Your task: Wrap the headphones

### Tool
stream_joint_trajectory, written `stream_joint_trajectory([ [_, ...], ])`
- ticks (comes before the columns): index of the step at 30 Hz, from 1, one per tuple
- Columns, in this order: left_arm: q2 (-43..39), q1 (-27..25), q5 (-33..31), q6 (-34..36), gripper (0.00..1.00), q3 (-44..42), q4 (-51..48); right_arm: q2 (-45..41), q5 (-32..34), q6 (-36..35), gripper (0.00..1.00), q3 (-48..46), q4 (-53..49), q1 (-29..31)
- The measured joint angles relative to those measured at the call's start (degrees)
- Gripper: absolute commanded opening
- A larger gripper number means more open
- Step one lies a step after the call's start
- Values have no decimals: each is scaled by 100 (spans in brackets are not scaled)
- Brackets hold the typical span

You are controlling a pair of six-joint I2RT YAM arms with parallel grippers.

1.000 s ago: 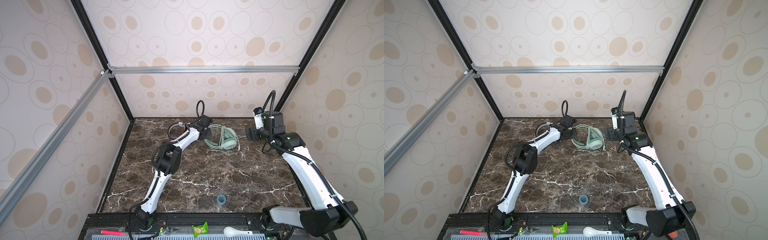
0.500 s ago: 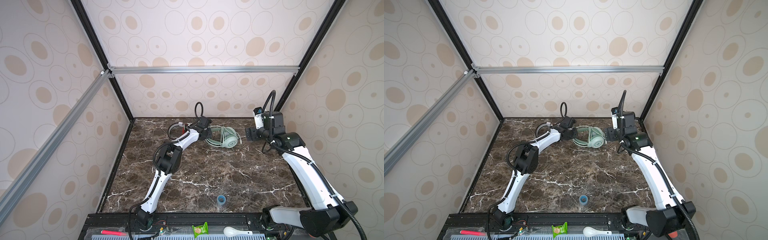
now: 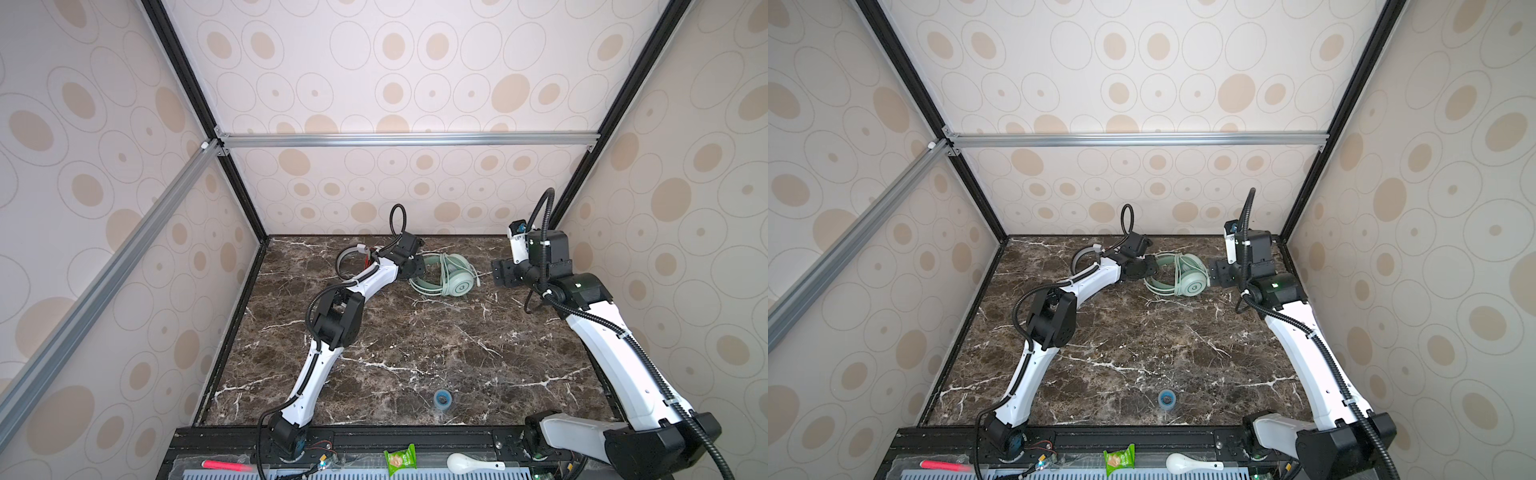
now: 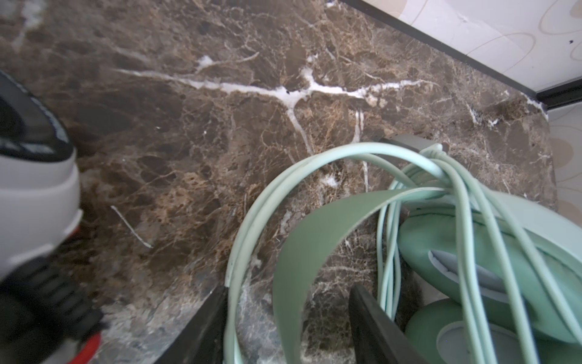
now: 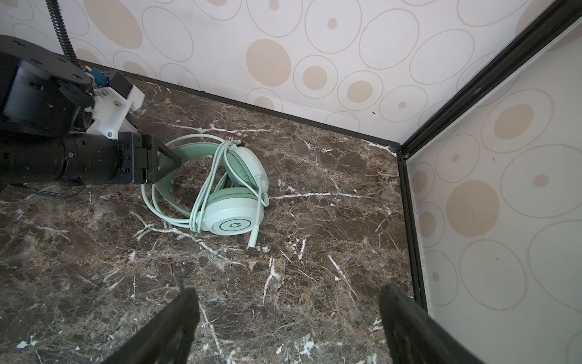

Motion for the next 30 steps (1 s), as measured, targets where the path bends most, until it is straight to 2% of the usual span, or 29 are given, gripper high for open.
stream_joint_trajectory([
  [3,-20,0,59,76,70,127,-129,-122,-22,111,100,-216,55,0],
  [8,-249,-26,273,72,81,302,-291,-345,2,424,100,-560,125,0],
  [10,-420,-63,348,87,95,450,-365,-442,79,610,100,-728,186,0],
  [11,-529,-81,374,142,98,459,-376,-490,114,686,100,-809,229,0],
  [15,-1405,-168,435,385,98,221,-474,-728,275,953,100,-1224,372,-2],
  [18,-2509,-192,457,758,98,-673,-343,-920,402,1064,100,-1545,533,-4],
  [24,-4800,-57,319,1458,98,-3215,254,-1272,527,1152,100,-2291,1047,-83],
  [26,-5351,83,151,1602,98,-3982,426,-1207,579,1180,100,-2409,1147,-116],
  [30,-6334,538,-664,1775,98,-5327,483,-1084,774,1375,100,-2671,1488,-203],
])
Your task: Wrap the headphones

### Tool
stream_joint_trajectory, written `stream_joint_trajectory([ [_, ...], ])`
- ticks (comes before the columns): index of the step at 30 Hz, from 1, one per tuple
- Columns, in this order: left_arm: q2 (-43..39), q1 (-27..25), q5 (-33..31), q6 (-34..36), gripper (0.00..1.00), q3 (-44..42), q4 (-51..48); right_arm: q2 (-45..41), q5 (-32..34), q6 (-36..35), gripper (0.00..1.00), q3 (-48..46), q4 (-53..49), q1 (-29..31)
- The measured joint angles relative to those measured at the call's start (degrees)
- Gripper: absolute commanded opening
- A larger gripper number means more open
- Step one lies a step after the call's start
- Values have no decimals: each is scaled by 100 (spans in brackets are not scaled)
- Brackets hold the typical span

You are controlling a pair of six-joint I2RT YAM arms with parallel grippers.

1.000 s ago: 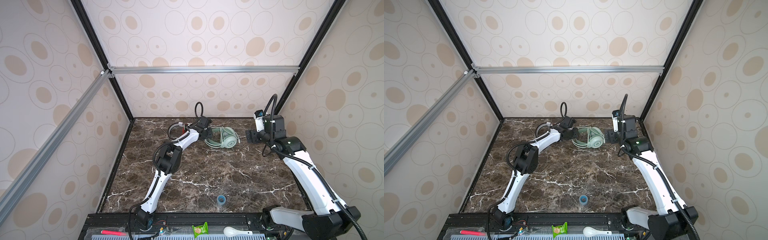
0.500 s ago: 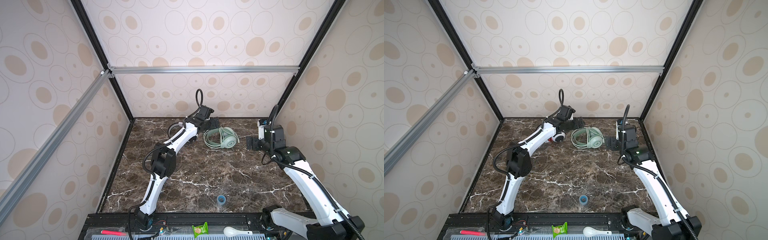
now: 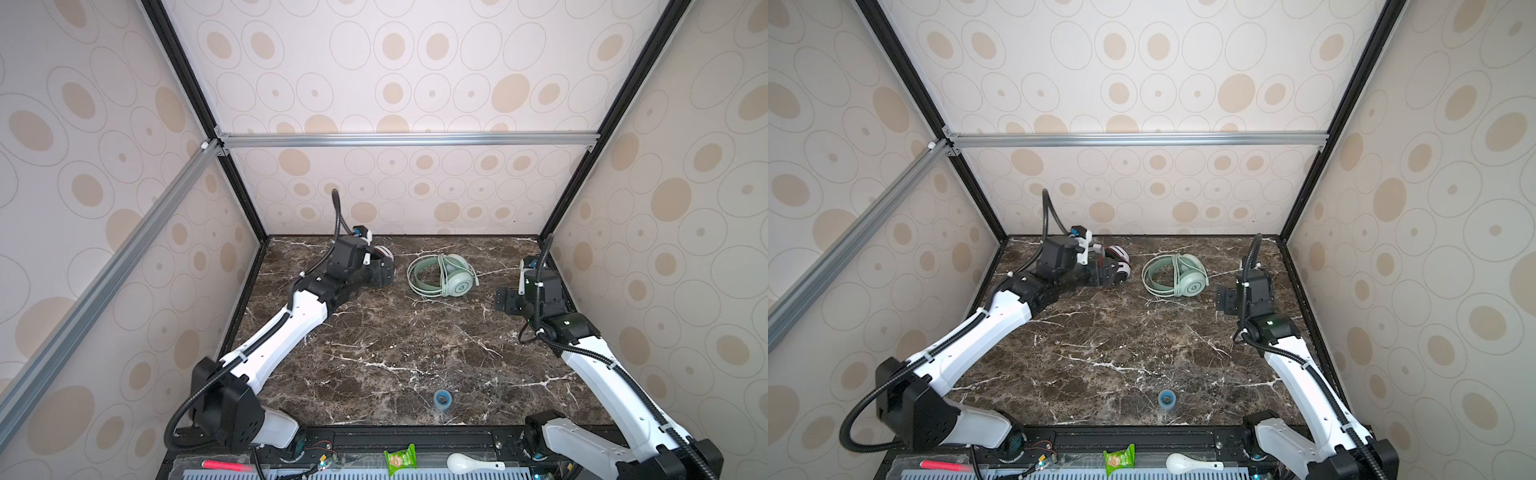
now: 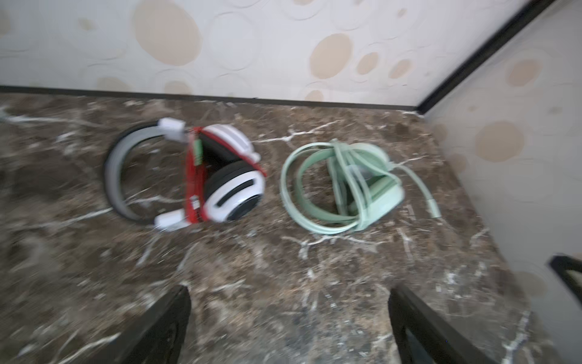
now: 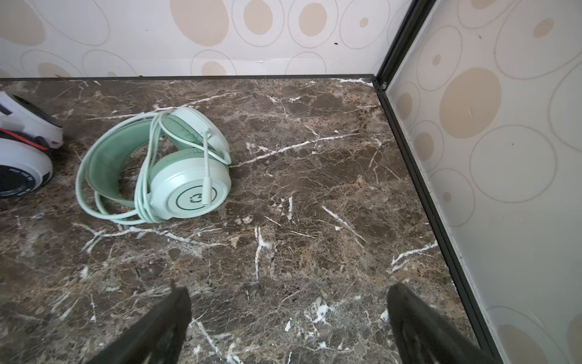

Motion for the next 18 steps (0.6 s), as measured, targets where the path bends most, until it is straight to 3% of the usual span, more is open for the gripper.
stream_joint_trajectory([
  [6,-935,1097,-1447,98,98,-1423,686,-116,605,428,100,-1209,1342,-184],
  [11,-1005,1893,-2037,350,98,-2677,1976,442,616,531,100,-1792,2413,-852],
  [18,-627,1980,-2124,1384,98,-4507,4701,1578,157,192,100,-1792,3801,-1224],
])
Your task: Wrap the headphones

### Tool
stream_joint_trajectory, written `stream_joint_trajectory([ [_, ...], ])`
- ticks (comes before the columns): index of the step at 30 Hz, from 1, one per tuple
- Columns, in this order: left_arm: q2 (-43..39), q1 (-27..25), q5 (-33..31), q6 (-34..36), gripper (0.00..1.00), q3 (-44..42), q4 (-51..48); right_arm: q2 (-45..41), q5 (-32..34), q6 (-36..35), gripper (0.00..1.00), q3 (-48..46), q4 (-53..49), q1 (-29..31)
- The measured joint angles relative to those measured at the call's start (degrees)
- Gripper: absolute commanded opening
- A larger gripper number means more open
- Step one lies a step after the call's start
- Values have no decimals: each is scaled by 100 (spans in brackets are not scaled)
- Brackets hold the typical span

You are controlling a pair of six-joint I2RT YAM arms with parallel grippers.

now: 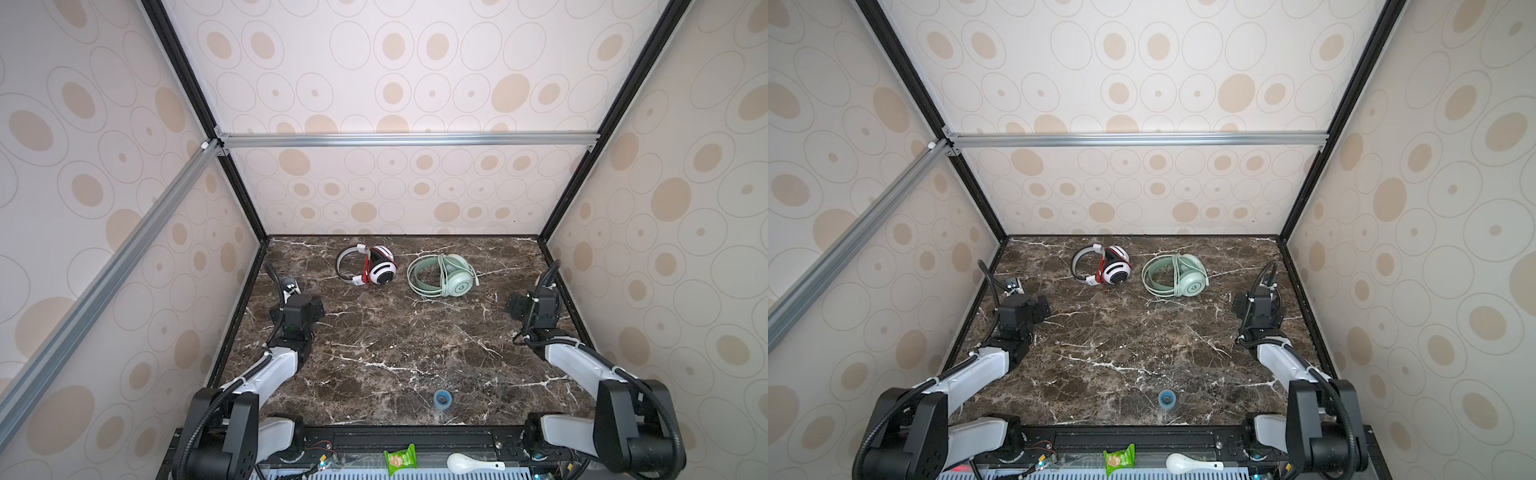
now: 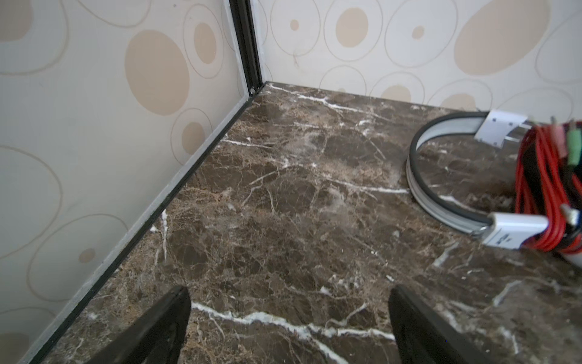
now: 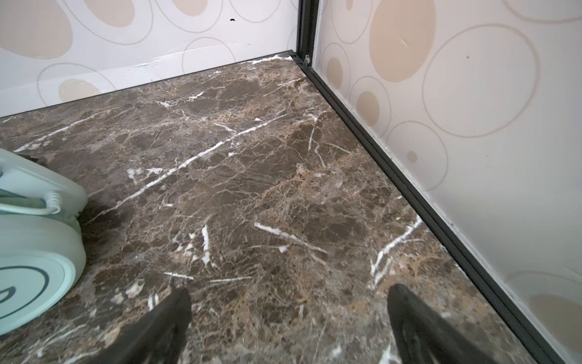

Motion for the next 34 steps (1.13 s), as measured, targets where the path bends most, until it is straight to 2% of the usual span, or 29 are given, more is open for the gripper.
stream_joint_trajectory([
  [9,1360,46,114,802,98,-490,2752,839,-380,-223,100,-225,1069,-26],
  [15,1757,407,1045,960,98,-944,3821,957,-647,-350,100,-229,1259,-28],
  [19,1821,509,1443,990,98,-986,4197,977,-1084,-564,100,-229,1408,-22],
  [22,1821,516,1587,999,98,-997,4402,1198,-1504,-881,100,-433,2135,74],
  [25,1821,516,1665,1012,98,-1008,4496,1370,-1788,-1088,100,-629,2286,212],
  [34,1821,516,1738,1034,98,-1016,4579,1397,-1974,-1241,100,-684,2612,227],
])
